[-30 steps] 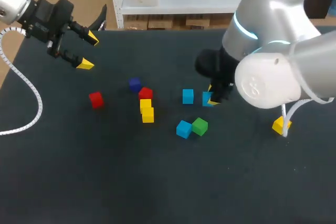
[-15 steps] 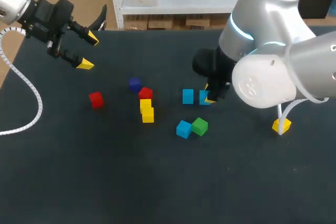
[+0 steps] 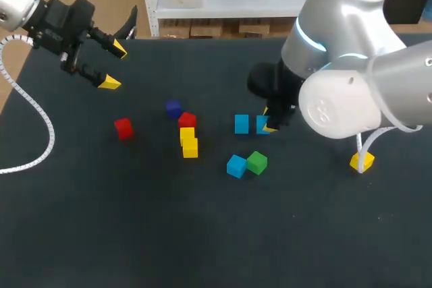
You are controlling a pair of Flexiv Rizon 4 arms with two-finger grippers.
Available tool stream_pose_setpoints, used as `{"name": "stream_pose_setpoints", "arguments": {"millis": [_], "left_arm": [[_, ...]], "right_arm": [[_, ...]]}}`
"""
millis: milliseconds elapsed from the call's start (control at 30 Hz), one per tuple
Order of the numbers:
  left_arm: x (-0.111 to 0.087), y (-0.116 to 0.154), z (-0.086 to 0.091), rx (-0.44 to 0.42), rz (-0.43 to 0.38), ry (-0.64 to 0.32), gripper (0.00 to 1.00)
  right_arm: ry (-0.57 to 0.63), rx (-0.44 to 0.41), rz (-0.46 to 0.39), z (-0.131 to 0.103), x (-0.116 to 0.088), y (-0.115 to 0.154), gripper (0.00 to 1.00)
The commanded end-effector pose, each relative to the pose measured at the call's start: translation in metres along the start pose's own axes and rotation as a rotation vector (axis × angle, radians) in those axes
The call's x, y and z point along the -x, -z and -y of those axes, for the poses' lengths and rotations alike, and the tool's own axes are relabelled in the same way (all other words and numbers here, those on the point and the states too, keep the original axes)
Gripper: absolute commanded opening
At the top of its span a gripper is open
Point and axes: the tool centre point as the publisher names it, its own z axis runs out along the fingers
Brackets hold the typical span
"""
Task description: Place the blue cubes, place green cubes on the blue cubes, place the yellow cubes on the green cubes, then place the red cubes on the yellow cubes, and place purple cube on the red cubes.
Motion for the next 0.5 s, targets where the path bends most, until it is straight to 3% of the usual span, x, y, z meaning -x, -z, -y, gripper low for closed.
{"name": "stream_pose_setpoints", "arguments": {"millis": [33,500], "left_arm": [[-0.0011,-0.0003,0.0009,0.003,0.002,-0.003,1.00],[-0.0011,-0.0003,0.0009,0.003,0.002,-0.003,1.00]], "right_arm": [[0.001,0.008,0.001,0.0028,0.0013,-0.0021,0.00],[0.001,0.020,0.002,0.0022,0.0019,-0.0053,0.00]]}}
